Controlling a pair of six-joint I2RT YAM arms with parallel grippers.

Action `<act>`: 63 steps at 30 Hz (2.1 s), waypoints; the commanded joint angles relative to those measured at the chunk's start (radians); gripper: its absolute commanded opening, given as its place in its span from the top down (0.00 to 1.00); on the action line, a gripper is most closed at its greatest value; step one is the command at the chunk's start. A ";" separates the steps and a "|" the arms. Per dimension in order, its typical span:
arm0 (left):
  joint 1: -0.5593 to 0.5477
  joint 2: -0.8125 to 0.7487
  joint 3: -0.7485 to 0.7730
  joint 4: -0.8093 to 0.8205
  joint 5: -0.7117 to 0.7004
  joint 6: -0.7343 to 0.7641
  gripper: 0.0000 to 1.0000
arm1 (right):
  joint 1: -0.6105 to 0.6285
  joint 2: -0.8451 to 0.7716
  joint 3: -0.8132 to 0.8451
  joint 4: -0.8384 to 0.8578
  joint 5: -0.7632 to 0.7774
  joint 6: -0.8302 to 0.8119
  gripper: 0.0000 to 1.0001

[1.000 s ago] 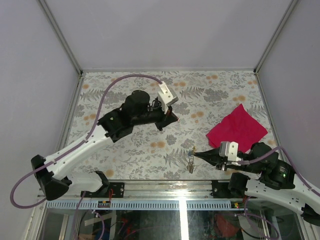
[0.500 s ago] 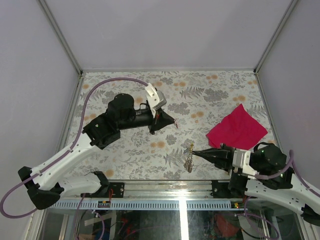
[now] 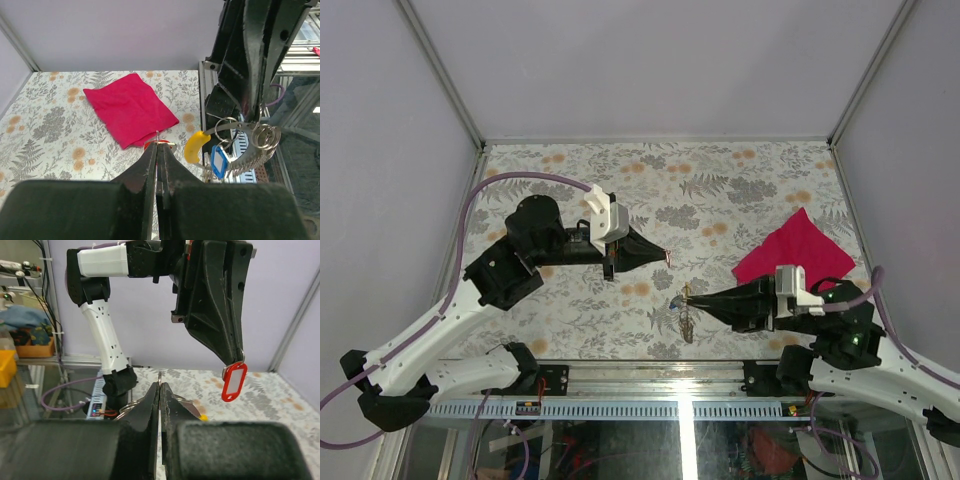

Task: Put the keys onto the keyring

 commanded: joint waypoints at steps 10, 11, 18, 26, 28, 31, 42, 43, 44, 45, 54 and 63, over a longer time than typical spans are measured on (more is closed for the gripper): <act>-0.002 -0.009 0.001 0.069 0.085 0.028 1.00 | 0.005 0.116 0.118 0.124 0.163 0.343 1.00; -0.002 -0.007 0.001 0.069 0.084 0.028 1.00 | 0.005 0.114 0.122 0.118 0.189 0.360 1.00; -0.002 0.000 0.007 0.069 0.077 0.022 1.00 | 0.005 0.122 0.170 0.004 0.288 0.440 1.00; -0.003 -0.004 0.015 0.069 0.087 0.019 1.00 | 0.005 0.163 0.208 -0.022 0.256 0.512 1.00; -0.002 -0.006 0.019 0.069 0.094 0.019 1.00 | 0.005 0.170 0.219 -0.032 0.270 0.521 1.00; -0.002 -0.007 0.015 0.079 0.102 0.015 1.00 | 0.005 0.181 0.236 -0.050 0.297 0.532 1.00; -0.002 -0.007 0.019 0.085 0.124 0.016 1.00 | 0.005 0.190 0.253 -0.080 0.351 0.551 1.00; -0.002 -0.007 0.019 0.087 0.125 0.016 1.00 | 0.005 0.190 0.252 -0.080 0.351 0.552 1.00; -0.002 -0.007 0.019 0.087 0.126 0.016 1.00 | 0.005 0.193 0.252 -0.080 0.351 0.554 1.00; -0.002 -0.007 0.020 0.087 0.131 0.017 1.00 | 0.005 0.194 0.253 -0.080 0.351 0.557 1.00; -0.002 -0.006 0.017 0.087 0.168 0.019 1.00 | 0.006 0.205 0.258 -0.068 0.349 0.558 1.00; -0.003 -0.007 0.022 0.087 0.178 0.022 1.00 | 0.005 0.215 0.249 -0.069 0.354 0.570 1.00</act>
